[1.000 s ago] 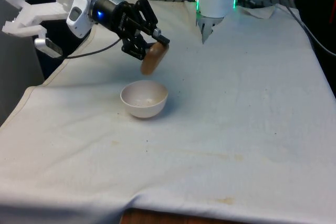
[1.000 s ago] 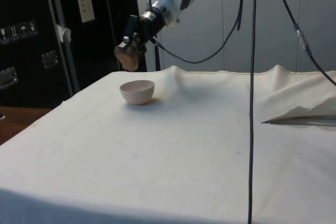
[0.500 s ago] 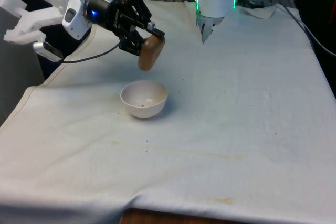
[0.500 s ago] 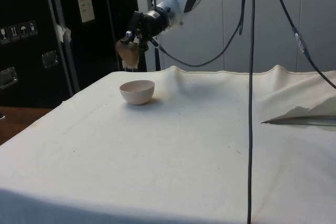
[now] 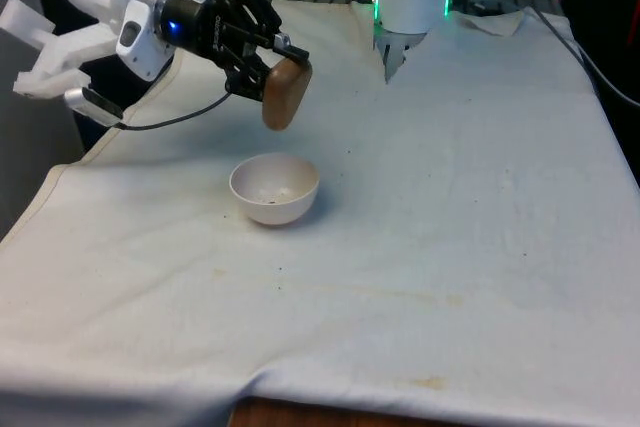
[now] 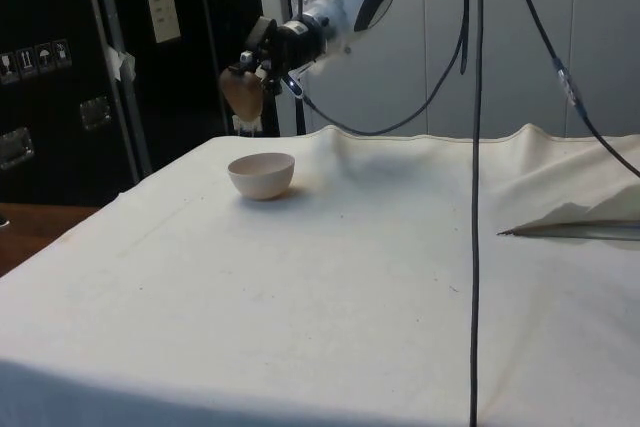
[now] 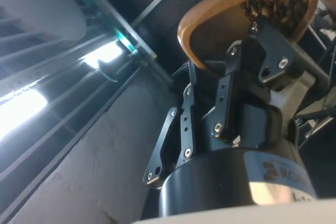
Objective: Pour the coffee beans from the cup into the bowl.
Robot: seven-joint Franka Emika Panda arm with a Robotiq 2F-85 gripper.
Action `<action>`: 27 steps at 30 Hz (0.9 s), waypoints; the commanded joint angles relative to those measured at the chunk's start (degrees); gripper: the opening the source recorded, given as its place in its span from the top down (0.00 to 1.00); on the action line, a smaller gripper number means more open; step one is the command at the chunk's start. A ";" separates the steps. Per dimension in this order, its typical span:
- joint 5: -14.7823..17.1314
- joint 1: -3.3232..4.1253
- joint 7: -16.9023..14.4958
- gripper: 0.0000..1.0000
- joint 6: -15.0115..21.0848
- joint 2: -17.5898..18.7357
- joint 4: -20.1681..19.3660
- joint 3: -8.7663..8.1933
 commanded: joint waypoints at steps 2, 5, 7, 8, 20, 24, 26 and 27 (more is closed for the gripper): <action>0.74 -0.74 0.92 1.00 -1.20 0.63 0.86 0.34; 1.89 -0.86 1.32 1.00 -2.35 1.09 1.15 -0.06; 2.64 -0.97 1.60 1.00 -3.15 1.43 1.26 -0.23; 2.29 -0.29 0.74 1.00 -2.29 0.97 0.52 -0.69; 7.22 -1.72 2.98 1.00 -7.85 3.21 1.49 -1.20; 8.25 -1.20 2.58 1.00 -8.37 3.32 0.86 -2.01; 9.57 -2.01 3.84 1.00 -9.80 4.07 1.66 -1.60; 9.97 -2.06 3.95 1.00 -10.08 4.18 1.66 -1.60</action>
